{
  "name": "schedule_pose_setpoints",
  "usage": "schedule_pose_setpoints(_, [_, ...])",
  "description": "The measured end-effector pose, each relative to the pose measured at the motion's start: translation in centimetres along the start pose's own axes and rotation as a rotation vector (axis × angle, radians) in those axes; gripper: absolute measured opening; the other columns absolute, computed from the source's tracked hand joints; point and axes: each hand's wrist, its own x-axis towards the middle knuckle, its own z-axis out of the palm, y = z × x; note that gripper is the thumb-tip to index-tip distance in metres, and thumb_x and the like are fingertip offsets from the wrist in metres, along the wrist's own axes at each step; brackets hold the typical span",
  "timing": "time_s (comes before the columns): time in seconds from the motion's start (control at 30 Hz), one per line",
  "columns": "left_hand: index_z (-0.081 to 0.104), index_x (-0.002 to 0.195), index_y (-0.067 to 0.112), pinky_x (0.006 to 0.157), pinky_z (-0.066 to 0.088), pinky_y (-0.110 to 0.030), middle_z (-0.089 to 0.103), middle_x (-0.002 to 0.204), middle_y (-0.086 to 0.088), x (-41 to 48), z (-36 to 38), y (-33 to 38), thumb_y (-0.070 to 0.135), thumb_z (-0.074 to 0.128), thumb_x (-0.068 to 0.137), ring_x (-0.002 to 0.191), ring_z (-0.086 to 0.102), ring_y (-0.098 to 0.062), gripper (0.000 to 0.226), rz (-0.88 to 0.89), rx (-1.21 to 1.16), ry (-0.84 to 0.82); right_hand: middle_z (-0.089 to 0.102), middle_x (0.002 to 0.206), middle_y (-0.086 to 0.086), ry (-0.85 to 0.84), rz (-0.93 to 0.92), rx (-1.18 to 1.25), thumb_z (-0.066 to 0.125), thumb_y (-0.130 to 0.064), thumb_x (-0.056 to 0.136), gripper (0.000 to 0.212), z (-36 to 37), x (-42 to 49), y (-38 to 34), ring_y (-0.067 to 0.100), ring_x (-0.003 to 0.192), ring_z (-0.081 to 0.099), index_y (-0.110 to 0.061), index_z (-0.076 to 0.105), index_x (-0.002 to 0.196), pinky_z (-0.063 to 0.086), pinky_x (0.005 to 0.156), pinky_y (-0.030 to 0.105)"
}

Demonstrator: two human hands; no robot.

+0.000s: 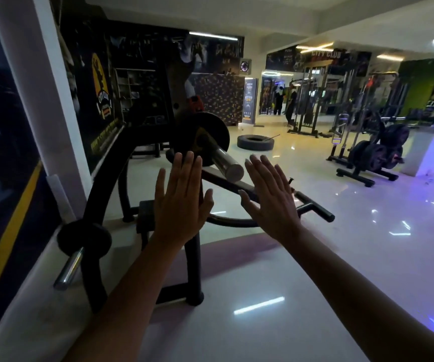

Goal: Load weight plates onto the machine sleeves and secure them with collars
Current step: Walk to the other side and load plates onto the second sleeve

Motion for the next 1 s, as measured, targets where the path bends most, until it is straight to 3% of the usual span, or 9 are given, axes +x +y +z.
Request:
schedule_pose_setpoints(0.2, [0.031,0.14,0.007,0.112,0.01,-0.044,0.033,0.146,-0.015,-6.3,-2.2,-6.4,0.041,0.028,0.094,0.139,0.017,-0.025,0.057,-0.051,0.002,-0.109,0.042,0.14,0.018,-0.066,0.02,0.079,0.051,-0.031,0.09,0.053,4.1,-0.9,-8.2,0.03,0.133,0.032,-0.003,0.04,0.134,0.028,0.109,0.047])
schedule_pose_setpoints(0.4, [0.033,0.139,0.008,0.109,0.02,-0.046,0.038,0.145,-0.014,-11.8,-2.9,-17.1,0.038,0.033,0.092,0.137,0.025,-0.027,0.056,-0.08,0.061,-0.191,0.043,0.14,0.018,-0.129,0.029,0.176,0.05,-0.031,0.09,0.054,11.9,-0.4,-17.9,0.03,0.133,0.033,-0.003,0.04,0.134,0.024,0.111,0.044])
schedule_pose_setpoints(0.6, [0.034,0.139,0.006,0.11,0.018,-0.045,0.038,0.144,-0.015,-15.5,-2.0,-27.9,0.036,0.035,0.092,0.136,0.029,-0.029,0.055,-0.114,0.057,-0.296,0.043,0.141,0.015,-0.236,0.083,0.248,0.057,-0.028,0.087,0.057,20.6,0.6,-26.0,0.026,0.135,0.029,-0.006,0.038,0.136,0.025,0.111,0.046])
schedule_pose_setpoints(0.77, [0.032,0.139,0.006,0.11,0.018,-0.043,0.037,0.145,-0.014,-17.4,2.6,-35.6,0.035,0.038,0.091,0.137,0.024,-0.027,0.056,-0.193,0.046,-0.384,0.041,0.141,0.017,-0.367,0.108,0.307,0.059,-0.027,0.087,0.056,28.8,2.2,-29.5,0.03,0.134,0.031,-0.003,0.039,0.135,0.021,0.112,0.046])
schedule_pose_setpoints(0.9, [0.034,0.138,0.006,0.111,0.009,-0.04,0.04,0.143,-0.015,-18.2,8.6,-41.5,0.035,0.037,0.09,0.136,0.031,-0.028,0.056,-0.252,0.075,-0.458,0.037,0.144,0.018,-0.47,0.121,0.355,0.055,-0.028,0.09,0.057,37.6,3.2,-30.5,0.03,0.137,0.026,-0.004,0.035,0.137,0.014,0.113,0.043])
schedule_pose_setpoints(1.0, [0.039,0.135,0.004,0.11,0.014,-0.042,0.044,0.14,-0.016,-18.3,14.8,-46.1,0.032,0.044,0.088,0.134,0.034,-0.03,0.054,-0.285,0.087,-0.505,0.031,0.148,0.014,-0.581,0.181,0.405,0.053,-0.028,0.091,0.058,45.8,3.7,-30.3,0.026,0.14,0.019,-0.008,0.029,0.141,0.012,0.115,0.043])
